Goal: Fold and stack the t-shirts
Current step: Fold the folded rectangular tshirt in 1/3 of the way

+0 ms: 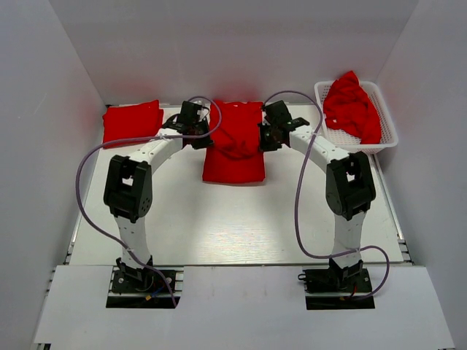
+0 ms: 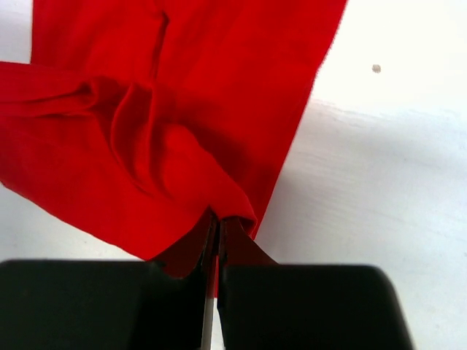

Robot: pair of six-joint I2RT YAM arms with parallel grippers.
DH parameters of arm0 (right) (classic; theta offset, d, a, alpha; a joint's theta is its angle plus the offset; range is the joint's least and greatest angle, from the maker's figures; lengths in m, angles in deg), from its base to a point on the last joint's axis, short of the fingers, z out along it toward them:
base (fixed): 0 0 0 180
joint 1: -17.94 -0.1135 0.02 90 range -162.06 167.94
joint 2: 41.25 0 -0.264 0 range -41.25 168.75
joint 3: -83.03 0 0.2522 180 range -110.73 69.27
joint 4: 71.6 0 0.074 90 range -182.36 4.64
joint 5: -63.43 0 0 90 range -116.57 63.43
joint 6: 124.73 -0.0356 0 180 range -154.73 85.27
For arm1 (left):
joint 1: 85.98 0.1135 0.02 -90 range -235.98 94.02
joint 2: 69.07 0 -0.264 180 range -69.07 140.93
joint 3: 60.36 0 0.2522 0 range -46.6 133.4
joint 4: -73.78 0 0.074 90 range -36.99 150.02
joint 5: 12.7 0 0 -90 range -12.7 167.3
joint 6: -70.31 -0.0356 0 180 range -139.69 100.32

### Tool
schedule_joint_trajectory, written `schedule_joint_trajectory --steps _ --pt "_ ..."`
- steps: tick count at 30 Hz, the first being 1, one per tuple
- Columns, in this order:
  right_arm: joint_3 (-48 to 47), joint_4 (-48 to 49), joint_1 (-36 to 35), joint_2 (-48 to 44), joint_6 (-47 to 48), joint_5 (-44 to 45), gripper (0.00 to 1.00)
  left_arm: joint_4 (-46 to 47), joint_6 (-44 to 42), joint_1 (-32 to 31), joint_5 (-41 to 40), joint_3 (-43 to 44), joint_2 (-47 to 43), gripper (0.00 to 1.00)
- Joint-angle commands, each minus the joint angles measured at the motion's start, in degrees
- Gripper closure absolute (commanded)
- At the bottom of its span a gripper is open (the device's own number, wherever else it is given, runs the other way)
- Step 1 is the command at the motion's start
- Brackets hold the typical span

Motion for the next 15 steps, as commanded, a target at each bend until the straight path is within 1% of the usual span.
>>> schedule_joint_trajectory --steps 1,4,8,13,14,15 --pt "-4.08 0.18 1.16 1.88 2.27 -5.09 1.0 1.32 -1.15 0.98 2.04 2.65 0.64 1.0" --pt "-5.57 0.26 1.95 4.08 2.19 -6.86 1.0 1.32 -1.15 2.03 2.04 3.27 2.31 1.0" --pt "-6.36 1.67 2.57 6.45 1.05 -7.92 1.0 4.31 -0.54 2.56 3.96 3.8 5.03 1.0" --pt "-7.59 2.98 3.27 8.65 -0.27 -8.63 1.0 4.84 -0.02 3.08 5.2 7.57 9.6 1.0" --pt "-8.29 3.07 3.62 9.0 -1.14 -7.93 0.95 4.84 -0.01 3.09 5.2 7.58 10.13 1.0" --pt "-9.52 2.9 3.8 9.88 -2.02 -7.32 0.84 6.32 -0.01 3.09 4.68 8.27 11.18 1.0"
